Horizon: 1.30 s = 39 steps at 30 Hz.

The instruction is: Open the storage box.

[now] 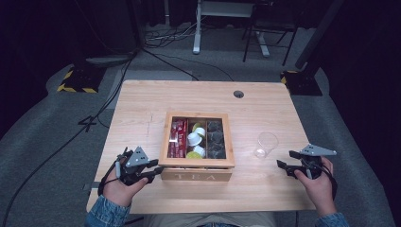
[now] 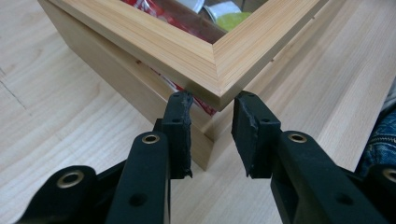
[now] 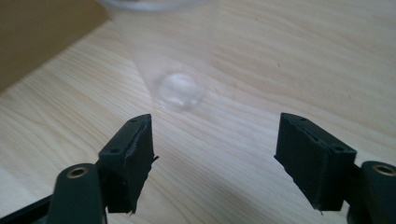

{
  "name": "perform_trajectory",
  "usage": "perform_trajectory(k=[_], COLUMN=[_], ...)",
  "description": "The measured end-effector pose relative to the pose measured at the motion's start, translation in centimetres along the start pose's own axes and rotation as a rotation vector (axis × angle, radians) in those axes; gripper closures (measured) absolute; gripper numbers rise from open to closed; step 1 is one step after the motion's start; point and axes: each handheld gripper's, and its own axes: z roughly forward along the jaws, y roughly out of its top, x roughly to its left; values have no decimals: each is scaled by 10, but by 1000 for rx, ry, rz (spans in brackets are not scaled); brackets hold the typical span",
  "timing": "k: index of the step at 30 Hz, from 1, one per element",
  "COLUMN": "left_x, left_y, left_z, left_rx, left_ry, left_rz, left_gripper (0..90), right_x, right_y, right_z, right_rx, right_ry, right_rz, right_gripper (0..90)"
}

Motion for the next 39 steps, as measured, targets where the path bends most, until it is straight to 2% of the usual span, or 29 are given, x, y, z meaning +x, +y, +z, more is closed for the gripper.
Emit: perform_trajectory(k=[7,8,9,11,13,17,20,25,34,36,37,39], left_x=[3,3,4,5,6,9,10,11,14,14,15,16], left_y=[7,7,9,11,13,16,18,23,28,29,29,30], left_z=[-5,-5,-6,-6,-6,-7,-7,-9,-9,-9,-9,-8], left_rx=[-59,-59,-68,-78,-89,-108,-128,-165,-201,-203,-213,-216], left_ry=[12,12,19,24,25,30,35,51,69,69,69,72], left_rz=[-6,-6,0,-3,-9,-12,-15,-7,-3,-4,-3,0], left_gripper=[665,662,658,652,652,643,602,583,566,562,559,554], right_x=[26,26,37,44,54,67,76,91,123,127,132,134], right_y=[22,22,29,36,44,56,64,77,101,105,110,114], right_z=[-12,-12,-14,-14,-15,-15,-14,-6,13,15,18,21], right_rx=[-41,-41,-57,-70,-89,-96,-109,-154,-161,-167,-171,-162], right_ry=[53,53,76,103,127,157,178,196,225,224,222,199], right_rz=[-72,-72,-87,-90,-117,-156,-172,-195,-303,-320,-344,-355], right_gripper=[285,285,271,261,260,249,250,264,278,282,294,316])
